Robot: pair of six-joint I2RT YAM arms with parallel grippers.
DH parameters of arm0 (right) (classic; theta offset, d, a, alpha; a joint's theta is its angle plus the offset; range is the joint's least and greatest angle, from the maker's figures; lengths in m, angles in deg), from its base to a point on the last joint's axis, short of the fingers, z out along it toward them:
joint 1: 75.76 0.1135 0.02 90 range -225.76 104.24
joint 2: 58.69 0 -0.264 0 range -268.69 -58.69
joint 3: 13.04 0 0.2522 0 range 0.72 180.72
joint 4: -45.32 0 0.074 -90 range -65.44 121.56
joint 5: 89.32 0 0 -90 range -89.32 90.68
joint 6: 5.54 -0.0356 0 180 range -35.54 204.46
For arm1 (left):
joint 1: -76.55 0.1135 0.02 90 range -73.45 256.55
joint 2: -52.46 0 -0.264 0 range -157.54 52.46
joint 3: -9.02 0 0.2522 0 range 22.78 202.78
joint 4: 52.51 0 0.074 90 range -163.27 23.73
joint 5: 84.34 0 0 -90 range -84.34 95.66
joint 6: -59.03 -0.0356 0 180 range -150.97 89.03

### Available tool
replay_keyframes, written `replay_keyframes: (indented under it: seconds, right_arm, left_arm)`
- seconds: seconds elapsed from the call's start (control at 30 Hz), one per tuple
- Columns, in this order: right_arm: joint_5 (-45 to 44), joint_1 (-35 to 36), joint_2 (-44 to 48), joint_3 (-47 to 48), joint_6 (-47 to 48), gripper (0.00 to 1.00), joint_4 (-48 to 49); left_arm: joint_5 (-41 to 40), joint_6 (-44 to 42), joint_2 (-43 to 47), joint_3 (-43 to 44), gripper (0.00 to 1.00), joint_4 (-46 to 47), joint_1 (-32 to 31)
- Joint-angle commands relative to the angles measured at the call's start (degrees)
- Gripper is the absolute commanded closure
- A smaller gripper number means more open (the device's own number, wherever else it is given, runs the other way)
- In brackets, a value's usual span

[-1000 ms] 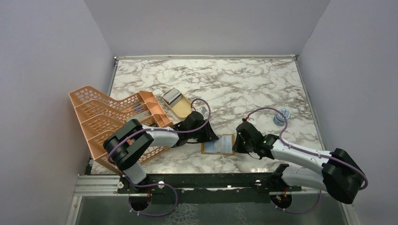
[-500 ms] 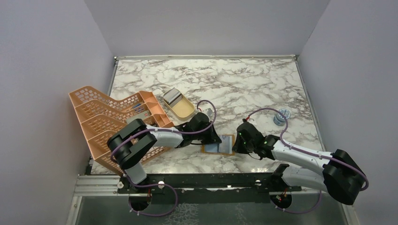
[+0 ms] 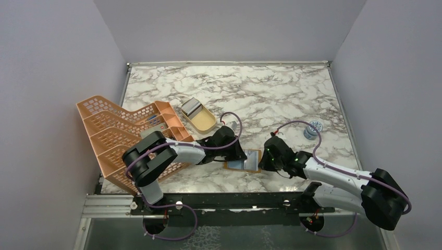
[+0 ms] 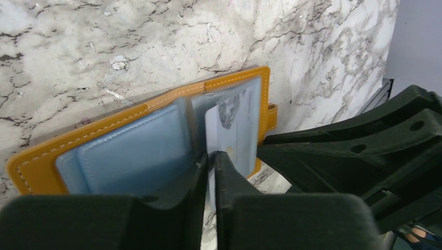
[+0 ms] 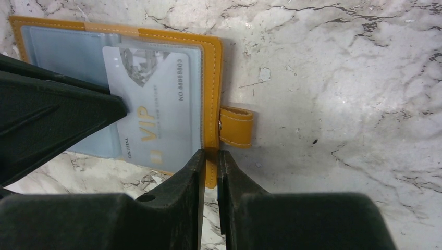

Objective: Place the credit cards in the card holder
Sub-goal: Insert the credit card into the card holder.

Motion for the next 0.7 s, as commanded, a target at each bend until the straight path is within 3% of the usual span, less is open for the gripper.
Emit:
replay_keyframes:
  seconds: [0.0, 0.2, 0.67]
  right_arm:
    - [-0.1, 0.2, 1.3, -0.9, -1.3, 0.85, 1.0]
    - [0.1, 0.1, 1.7, -1.2, -1.4, 0.85, 1.1]
    - [-0.4, 0.1, 2.5, -1.7, -1.2, 0.85, 1.9]
  left_arm:
    - [-2.5, -0.3, 0.0, 0.8, 0.80, -0.9, -0.6]
    - [-5.7, -1.2, 3.7, 1.2, 0.66, -4.3, -0.6]
    - [-1.3, 0.9, -0.1, 1.6, 0.70, 0.9, -1.4]
